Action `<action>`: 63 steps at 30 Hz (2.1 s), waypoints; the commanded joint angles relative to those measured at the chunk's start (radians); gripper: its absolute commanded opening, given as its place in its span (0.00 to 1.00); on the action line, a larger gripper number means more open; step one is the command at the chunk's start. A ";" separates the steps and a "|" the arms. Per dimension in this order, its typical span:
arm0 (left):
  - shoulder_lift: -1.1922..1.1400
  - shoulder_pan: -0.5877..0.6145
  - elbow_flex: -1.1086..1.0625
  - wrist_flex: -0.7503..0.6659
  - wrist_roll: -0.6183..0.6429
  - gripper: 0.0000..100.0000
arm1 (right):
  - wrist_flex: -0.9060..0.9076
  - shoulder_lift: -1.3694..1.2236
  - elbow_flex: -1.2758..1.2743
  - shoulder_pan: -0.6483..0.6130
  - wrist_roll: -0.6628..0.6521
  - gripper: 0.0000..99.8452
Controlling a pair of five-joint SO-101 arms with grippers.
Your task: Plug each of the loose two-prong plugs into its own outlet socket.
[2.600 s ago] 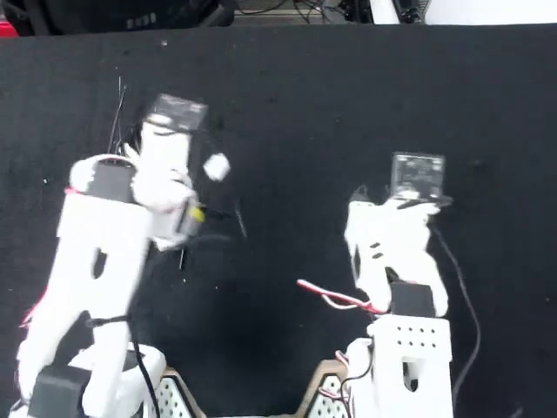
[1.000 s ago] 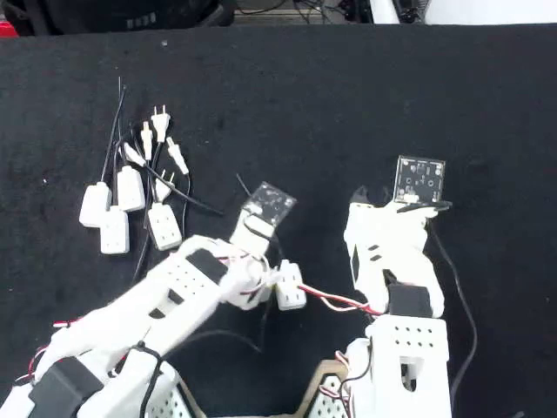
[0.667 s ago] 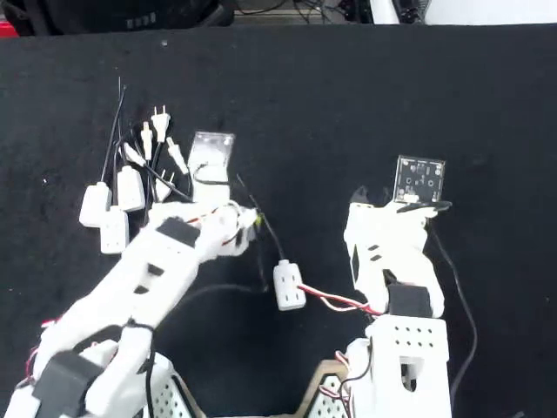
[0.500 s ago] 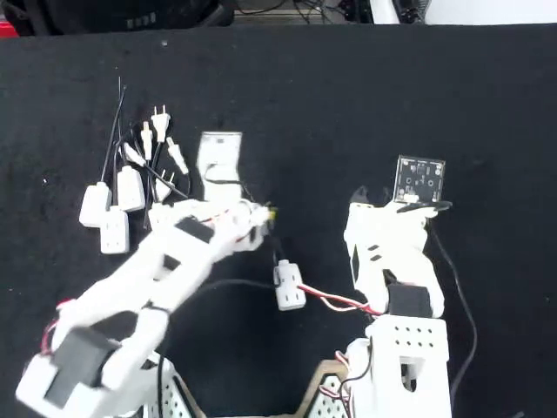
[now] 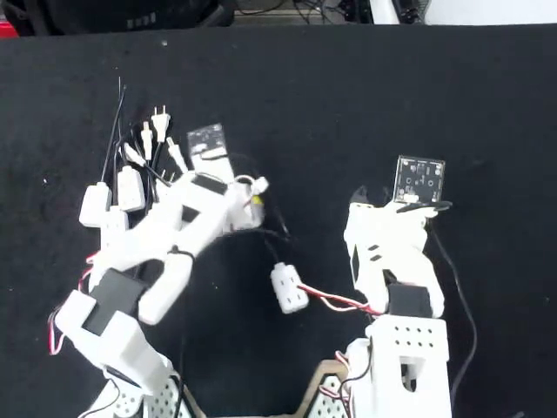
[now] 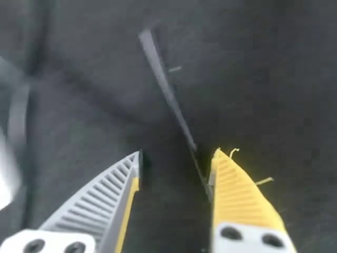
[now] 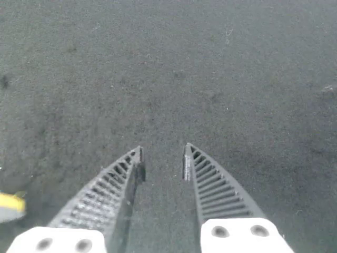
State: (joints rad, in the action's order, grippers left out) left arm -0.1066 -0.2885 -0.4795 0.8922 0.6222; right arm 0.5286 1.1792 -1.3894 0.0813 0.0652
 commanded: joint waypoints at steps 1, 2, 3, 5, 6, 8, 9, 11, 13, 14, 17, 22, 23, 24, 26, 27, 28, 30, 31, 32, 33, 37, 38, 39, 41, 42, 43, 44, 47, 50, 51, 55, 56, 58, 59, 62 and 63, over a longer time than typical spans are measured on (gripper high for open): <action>0.000 0.041 0.064 0.170 -0.135 0.22 | -0.025 -0.001 0.010 -0.008 0.006 0.12; 0.006 0.047 0.051 0.186 -0.189 0.22 | -0.025 -0.001 0.010 -0.008 0.006 0.12; 0.009 0.048 0.039 0.196 -0.239 0.22 | -0.025 -0.001 0.010 -0.008 0.006 0.12; 0.015 0.053 0.036 0.216 -0.328 0.20 | -0.025 -0.001 0.010 -0.008 0.006 0.12; 0.028 0.053 0.039 0.222 -0.367 0.18 | -0.025 -0.001 0.010 -0.009 0.006 0.12; 0.066 0.041 0.038 0.222 -0.453 0.14 | -0.025 -0.001 0.010 -0.008 0.006 0.12; 0.092 0.031 0.038 0.222 -0.491 0.13 | -0.025 -0.001 0.010 -0.008 0.006 0.12; 0.153 0.022 0.035 0.227 -0.559 0.13 | -0.025 -0.001 0.010 -0.006 0.006 0.12; 0.227 0.021 0.025 0.232 -0.628 0.13 | -0.025 -0.001 0.010 -0.005 0.006 0.12; 0.262 0.021 0.015 0.239 -0.669 0.13 | -0.025 -0.001 0.012 -0.003 0.006 0.12; 0.347 0.018 -0.025 0.247 -0.775 0.13 | -0.025 -0.001 0.013 0.017 0.006 0.12; 0.436 -0.007 -0.186 0.249 -0.941 0.19 | -0.028 -0.001 0.016 0.043 0.006 0.12; 0.448 -0.036 -0.231 0.249 -0.984 0.20 | -0.026 -0.001 0.022 0.049 0.006 0.12; 0.459 -0.071 -0.275 0.242 -1.014 0.20 | -0.025 -0.001 0.024 0.052 0.008 0.12; 0.477 -0.162 -0.343 0.229 -1.030 0.19 | -0.025 -0.001 0.027 0.052 0.008 0.12; 0.486 -0.208 -0.375 0.201 -1.030 0.18 | -0.025 -0.001 0.027 0.052 0.008 0.12; 0.491 -0.245 -0.401 0.167 -1.019 0.17 | -0.025 -0.001 0.027 0.054 0.008 0.12; 0.489 -0.294 -0.440 0.075 -0.941 0.17 | -0.025 -0.001 0.027 0.054 0.008 0.12; 0.485 -0.306 -0.458 0.014 -0.881 0.18 | -0.025 -0.001 0.027 0.054 0.008 0.12; 0.483 -0.314 -0.472 -0.054 -0.813 0.18 | -0.025 -0.001 0.027 0.054 0.008 0.12; 0.479 -0.317 -0.487 -0.120 -0.743 0.18 | -0.025 -0.001 0.027 0.054 0.008 0.12; 0.454 -0.321 -0.513 -0.342 -0.473 0.18 | -0.025 -0.001 0.027 0.054 0.008 0.12; 0.446 -0.323 -0.515 -0.381 -0.416 0.18 | -0.025 -0.001 0.027 0.054 0.008 0.12; 0.437 -0.323 -0.515 -0.419 -0.364 0.18 | -0.025 -0.001 0.025 0.054 0.008 0.12; 0.411 -0.323 -0.513 -0.477 -0.262 0.18 | -0.025 -0.001 0.025 0.054 0.008 0.12; 0.397 -0.323 -0.509 -0.496 -0.219 0.18 | -0.025 -0.001 0.025 0.054 0.008 0.12; 0.382 -0.323 -0.506 -0.503 -0.187 0.18 | -0.025 -0.001 0.025 0.054 0.008 0.12; 0.367 -0.323 -0.504 -0.503 -0.163 0.18 | -0.025 -0.001 0.025 0.054 0.008 0.12; 0.353 -0.311 -0.503 -0.468 -0.178 0.18 | -0.025 -0.001 0.025 0.054 0.008 0.12; 0.393 -0.255 -0.444 -0.330 -0.299 0.17 | -0.025 -0.001 0.025 0.054 0.008 0.12; 0.414 -0.228 -0.415 -0.278 -0.327 0.17 | -0.025 -0.001 0.025 0.054 0.008 0.12; 0.473 -0.088 -0.312 -0.207 -0.282 0.18 | -0.028 -0.001 0.025 0.051 0.008 0.12; 0.466 -0.056 -0.295 -0.219 -0.247 0.19 | -0.028 -0.001 0.025 0.051 0.008 0.12; 0.439 -0.007 -0.280 -0.278 -0.178 0.21 | -0.028 -0.001 0.025 0.049 0.008 0.12; 0.414 0.012 -0.272 -0.311 -0.158 0.22 | -0.028 -0.001 0.025 0.049 0.008 0.12; 0.318 0.038 -0.245 -0.427 -0.147 0.22 | -0.026 -0.001 0.025 0.049 0.008 0.12; 0.279 0.039 -0.231 -0.456 -0.147 0.22 | -0.026 -0.001 0.025 0.049 0.008 0.12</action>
State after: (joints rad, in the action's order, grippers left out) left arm 0.2325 -0.2685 -0.7940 0.5240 0.4580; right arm 0.5286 1.1792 -1.3894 0.1258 0.0652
